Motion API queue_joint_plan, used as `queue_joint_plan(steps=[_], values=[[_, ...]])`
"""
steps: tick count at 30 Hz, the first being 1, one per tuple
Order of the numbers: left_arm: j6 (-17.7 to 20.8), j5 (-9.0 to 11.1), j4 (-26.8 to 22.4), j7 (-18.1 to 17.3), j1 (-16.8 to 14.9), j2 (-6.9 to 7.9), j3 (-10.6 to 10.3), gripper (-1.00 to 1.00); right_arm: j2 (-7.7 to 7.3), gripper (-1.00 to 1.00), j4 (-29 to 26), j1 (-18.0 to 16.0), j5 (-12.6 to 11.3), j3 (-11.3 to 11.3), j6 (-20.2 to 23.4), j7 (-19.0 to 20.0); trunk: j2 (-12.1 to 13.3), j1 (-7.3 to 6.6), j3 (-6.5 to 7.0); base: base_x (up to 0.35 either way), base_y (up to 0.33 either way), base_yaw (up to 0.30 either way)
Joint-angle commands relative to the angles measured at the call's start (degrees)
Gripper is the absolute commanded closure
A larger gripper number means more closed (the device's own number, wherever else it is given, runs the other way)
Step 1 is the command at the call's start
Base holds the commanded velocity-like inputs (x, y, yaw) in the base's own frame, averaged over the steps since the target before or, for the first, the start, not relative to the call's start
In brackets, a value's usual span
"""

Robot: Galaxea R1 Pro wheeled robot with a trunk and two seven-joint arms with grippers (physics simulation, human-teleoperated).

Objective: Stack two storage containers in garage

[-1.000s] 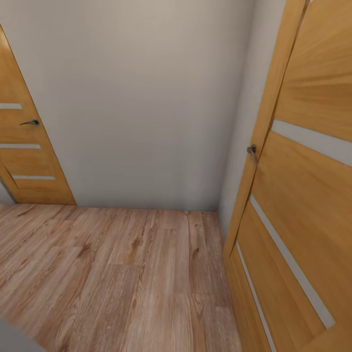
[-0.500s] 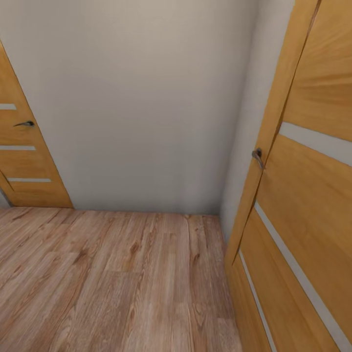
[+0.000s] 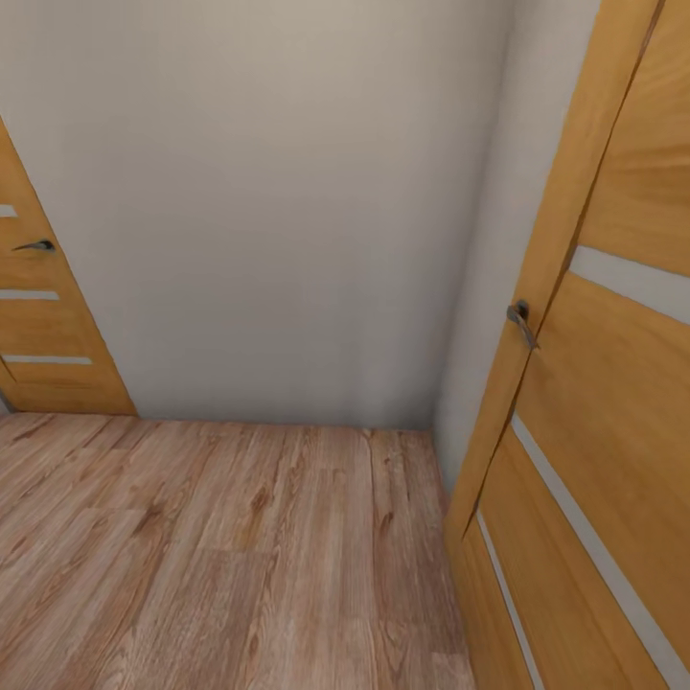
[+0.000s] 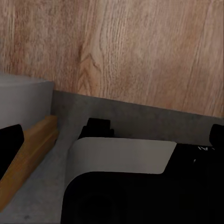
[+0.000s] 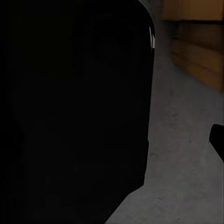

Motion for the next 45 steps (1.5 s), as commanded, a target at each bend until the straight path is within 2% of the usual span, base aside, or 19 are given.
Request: queue_joint_plan(steps=[1, 45], values=[[-0.17, -0.07, 0.04, 0.09, -0.03, -0.03, 0.29, -1.00, 0.00, -1.00, 0.03, -0.02, 0.04, 0.02, -0.16, -0.11, -0.02, 0.02, -0.05, 0.207, 0.000, 0.000], [-0.15, -0.07, 0.08, 0.08, -0.04, -0.28, 0.29, -1.00, -0.02, -1.00, 0.03, -0.02, 0.04, 0.02, -0.23, -0.11, -0.02, 0.02, -0.05, 0.207, 0.000, 0.025]])
